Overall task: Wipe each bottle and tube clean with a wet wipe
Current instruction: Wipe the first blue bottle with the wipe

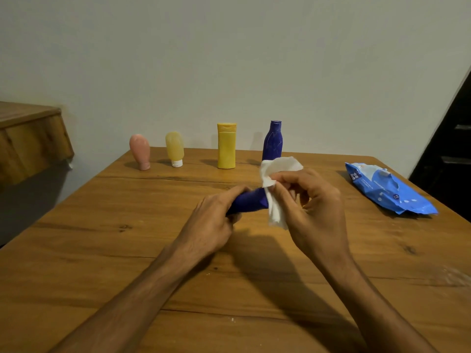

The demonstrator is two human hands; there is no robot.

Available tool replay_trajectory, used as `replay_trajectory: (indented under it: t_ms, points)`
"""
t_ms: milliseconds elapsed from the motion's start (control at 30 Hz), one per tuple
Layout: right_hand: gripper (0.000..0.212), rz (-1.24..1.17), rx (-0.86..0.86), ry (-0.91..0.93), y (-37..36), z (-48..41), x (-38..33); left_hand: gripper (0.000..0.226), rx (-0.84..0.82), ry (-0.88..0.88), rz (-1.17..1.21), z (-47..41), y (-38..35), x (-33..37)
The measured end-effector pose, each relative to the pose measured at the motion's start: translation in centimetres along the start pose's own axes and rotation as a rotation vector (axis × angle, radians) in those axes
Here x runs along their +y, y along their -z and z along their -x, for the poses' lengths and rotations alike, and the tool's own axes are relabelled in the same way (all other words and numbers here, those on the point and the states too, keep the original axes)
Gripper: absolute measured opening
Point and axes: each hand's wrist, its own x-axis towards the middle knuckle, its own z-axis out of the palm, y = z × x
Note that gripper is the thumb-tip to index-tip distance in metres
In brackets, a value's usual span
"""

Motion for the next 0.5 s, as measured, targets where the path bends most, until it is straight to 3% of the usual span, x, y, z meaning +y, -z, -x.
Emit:
replay_trajectory:
  t_ms: [167, 267, 500]
  points:
    - [0.019, -0.139, 0.081, -0.165, 1.0, -0.6, 0.5, 0.057, -0.007, -0.003, 0.022, -0.3, 0.2, -0.1]
    - [0.020, -0.243, 0.029, -0.228, 1.3, -0.8, 0.0, 0.051, 0.001, -0.004, 0.026, -0.3, 0.1, -0.2]
    - [0.014, -0.073, -0.184, -0.056, 1.1, -0.4, -0.9, 0.056, 0.036, 0.005, 0.006, -0.2, 0.1, -0.2]
